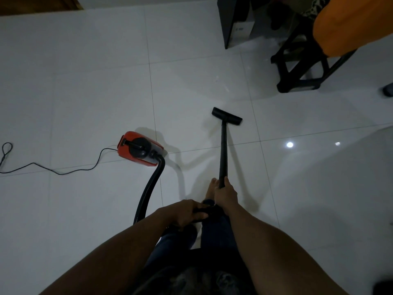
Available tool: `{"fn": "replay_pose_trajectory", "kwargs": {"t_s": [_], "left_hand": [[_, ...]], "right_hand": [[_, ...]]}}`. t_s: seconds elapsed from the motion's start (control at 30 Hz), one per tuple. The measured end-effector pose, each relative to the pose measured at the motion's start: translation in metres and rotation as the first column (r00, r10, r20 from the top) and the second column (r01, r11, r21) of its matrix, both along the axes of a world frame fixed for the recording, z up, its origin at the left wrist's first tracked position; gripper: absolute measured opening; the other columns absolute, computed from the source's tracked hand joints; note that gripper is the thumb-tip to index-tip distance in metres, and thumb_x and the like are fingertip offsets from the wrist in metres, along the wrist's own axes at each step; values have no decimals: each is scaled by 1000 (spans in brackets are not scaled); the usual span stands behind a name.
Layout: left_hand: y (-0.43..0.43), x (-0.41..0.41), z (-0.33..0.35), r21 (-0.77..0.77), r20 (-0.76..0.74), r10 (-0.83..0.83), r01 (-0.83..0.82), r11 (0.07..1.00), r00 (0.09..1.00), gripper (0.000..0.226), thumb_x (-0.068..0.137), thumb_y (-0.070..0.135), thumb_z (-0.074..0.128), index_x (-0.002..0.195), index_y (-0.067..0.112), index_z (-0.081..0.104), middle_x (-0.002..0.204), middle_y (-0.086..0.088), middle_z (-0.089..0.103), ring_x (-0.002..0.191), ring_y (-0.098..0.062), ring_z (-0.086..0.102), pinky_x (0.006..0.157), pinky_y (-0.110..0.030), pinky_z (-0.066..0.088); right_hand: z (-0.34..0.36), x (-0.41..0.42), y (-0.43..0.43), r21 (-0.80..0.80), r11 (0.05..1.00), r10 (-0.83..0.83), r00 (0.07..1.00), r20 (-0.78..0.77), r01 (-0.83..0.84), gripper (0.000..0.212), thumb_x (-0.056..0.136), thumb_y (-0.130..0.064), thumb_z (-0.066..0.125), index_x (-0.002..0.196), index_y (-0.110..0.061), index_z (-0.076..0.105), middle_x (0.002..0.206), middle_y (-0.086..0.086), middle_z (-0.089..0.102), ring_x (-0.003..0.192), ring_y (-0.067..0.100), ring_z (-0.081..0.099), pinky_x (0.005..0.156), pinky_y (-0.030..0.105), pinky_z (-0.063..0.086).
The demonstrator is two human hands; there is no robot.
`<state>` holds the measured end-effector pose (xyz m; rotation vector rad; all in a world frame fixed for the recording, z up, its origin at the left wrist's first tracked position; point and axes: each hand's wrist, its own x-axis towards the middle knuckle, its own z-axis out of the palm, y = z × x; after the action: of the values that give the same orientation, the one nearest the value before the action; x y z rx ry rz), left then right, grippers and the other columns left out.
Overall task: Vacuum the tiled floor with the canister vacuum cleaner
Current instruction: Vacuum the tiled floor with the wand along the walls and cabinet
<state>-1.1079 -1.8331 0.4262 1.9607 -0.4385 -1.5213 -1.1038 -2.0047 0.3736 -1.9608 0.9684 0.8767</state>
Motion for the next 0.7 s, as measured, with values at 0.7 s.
{"fn": "replay_pose_trajectory", "kwargs": {"t_s": [0.7], "left_hand": [[-160, 93, -11, 128, -107, 114, -100, 987, 988, 50, 103, 45, 45, 150, 31, 40, 126, -5, 65, 103, -20, 65, 92, -32, 52]], "right_hand": [[-39, 109, -150, 83, 985, 154, 988, 0, -153, 68, 103, -22, 47, 160, -30, 11, 138, 13, 54, 110, 27, 58, 80, 26, 41]]}}
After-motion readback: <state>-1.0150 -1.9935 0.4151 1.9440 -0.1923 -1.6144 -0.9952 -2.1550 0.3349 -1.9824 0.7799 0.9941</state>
